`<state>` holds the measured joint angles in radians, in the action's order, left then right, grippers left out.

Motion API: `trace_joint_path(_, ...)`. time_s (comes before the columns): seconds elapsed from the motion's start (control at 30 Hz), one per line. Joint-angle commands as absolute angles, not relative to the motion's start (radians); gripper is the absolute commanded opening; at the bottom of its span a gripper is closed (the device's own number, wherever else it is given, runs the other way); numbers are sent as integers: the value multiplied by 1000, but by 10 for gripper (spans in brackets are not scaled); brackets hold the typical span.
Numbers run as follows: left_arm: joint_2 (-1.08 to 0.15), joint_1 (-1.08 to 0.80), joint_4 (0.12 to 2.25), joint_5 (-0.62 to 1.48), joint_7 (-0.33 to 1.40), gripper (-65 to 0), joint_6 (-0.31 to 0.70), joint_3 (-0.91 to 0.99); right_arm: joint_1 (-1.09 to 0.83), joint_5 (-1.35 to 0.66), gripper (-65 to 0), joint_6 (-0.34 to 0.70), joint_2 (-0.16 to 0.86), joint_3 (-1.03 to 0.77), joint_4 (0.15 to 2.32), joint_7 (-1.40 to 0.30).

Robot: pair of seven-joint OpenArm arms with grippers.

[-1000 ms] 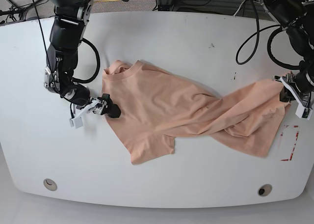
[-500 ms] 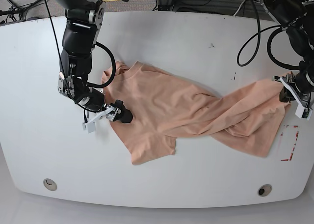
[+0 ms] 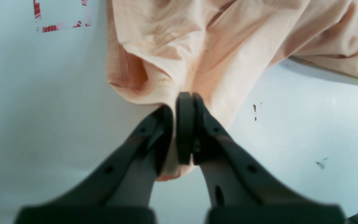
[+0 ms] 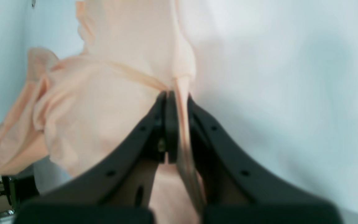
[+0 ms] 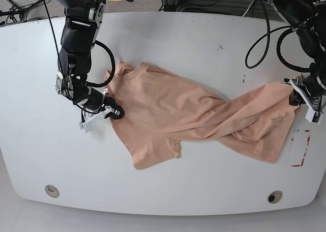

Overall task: Fold the T-shirt properly
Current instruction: 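Lift the shirt with both grippers and swing it toward the table edge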

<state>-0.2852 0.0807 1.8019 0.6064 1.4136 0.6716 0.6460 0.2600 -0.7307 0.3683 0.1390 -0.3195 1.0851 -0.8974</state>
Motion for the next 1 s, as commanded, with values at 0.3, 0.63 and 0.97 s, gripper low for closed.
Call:
trace_joint_path(0.3, -297, 151, 1821, 619, 1396, -650, 670, 607, 239, -754, -650, 404, 245, -325, 1313, -947)
trace_joint_path(0.63, -183, 308, 1814, 561, 1389, -650, 605, 515, 377, -754, -650, 486, 424, -323, 1362, -1029)
trace_joint_path(0.97, -25, 515, 1747, 438, 1377, -650, 584, 518, 634, -754, -650, 529, 558, -315, 1357, -1139)
